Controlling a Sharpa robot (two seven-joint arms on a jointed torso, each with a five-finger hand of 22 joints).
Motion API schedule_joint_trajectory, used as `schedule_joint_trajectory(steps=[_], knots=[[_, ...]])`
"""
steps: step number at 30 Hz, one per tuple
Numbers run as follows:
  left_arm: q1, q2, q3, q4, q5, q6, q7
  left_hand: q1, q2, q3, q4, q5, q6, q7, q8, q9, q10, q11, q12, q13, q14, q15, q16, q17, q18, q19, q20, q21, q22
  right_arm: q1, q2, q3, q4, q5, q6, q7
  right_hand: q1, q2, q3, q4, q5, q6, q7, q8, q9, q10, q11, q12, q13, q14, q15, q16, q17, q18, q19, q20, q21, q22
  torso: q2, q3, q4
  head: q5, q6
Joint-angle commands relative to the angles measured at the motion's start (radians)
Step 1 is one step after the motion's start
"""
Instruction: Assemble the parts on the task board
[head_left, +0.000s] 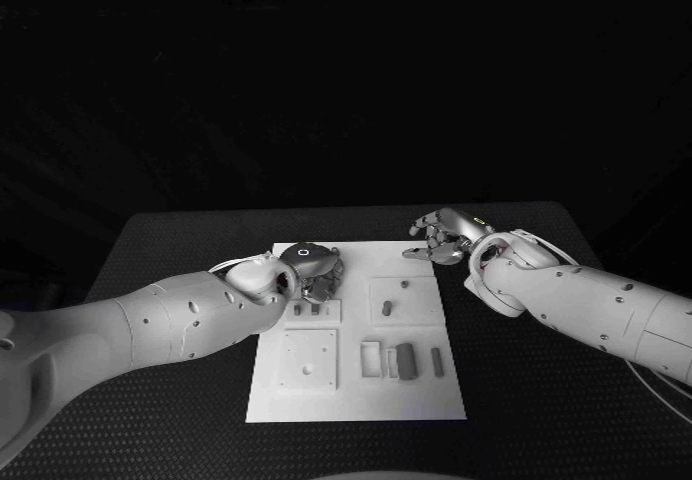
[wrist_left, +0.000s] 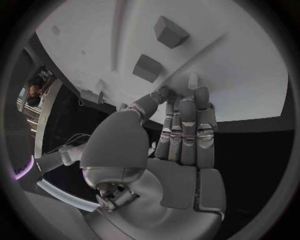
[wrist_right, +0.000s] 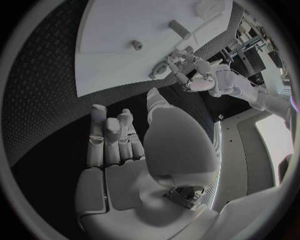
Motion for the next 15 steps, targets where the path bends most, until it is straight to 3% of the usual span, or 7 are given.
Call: schedule_joint_trajectory(steps=[1, 15], knots=[[-0.003, 0.005, -0.001, 0.001, -0.004, 0.012, -0.003, 0.004, 0.012, 0.006, -0.001, -0.004, 0.008, -0.002, 0.005, -0.002, 0.010, -0.001, 0.007, 0.002, 0.004, -0.004, 0.003, 0.001, 0.031, 0.007, 0.000, -0.001, 0.012, 0.000, 0.001, 0.000, 0.000, -0.002, 0.011, 0.006, -0.010, 0.000, 0.006, 0.001, 0.000, -0.020, 0.029, -0.003, 0.002, -0.010, -0.001, 0.007, -0.001, -0.008, 0.000, 0.006, -0.002, 0.030, 0.001, -0.006, 0.004, 0.002, 0.001, -0.0004, 0.0000, -0.001, -0.001], [-0.006, 0.005, -0.001, 0.002, -0.018, -0.011, -0.010, 0.041, 0.032, 0.022, -0.025, -0.003, 0.037, -0.013, 0.018, -0.001, 0.041, -0.011, 0.010, 0.013, 0.021, -0.014, 0.008, -0.001, 0.029, 0.025, -0.008, -0.001, 0.018, 0.000, 0.002, 0.000, 0.000, -0.002, 0.011, 0.006, -0.010, 0.000, 0.007, 0.001, 0.000, -0.020, 0.029, -0.003, 0.002, -0.010, -0.001, 0.007, -0.001, -0.008, 0.000, 0.006, -0.002, 0.030, 0.001, -0.006, 0.004, 0.002, 0.000, 0.0000, 0.0001, 0.001, -0.001]])
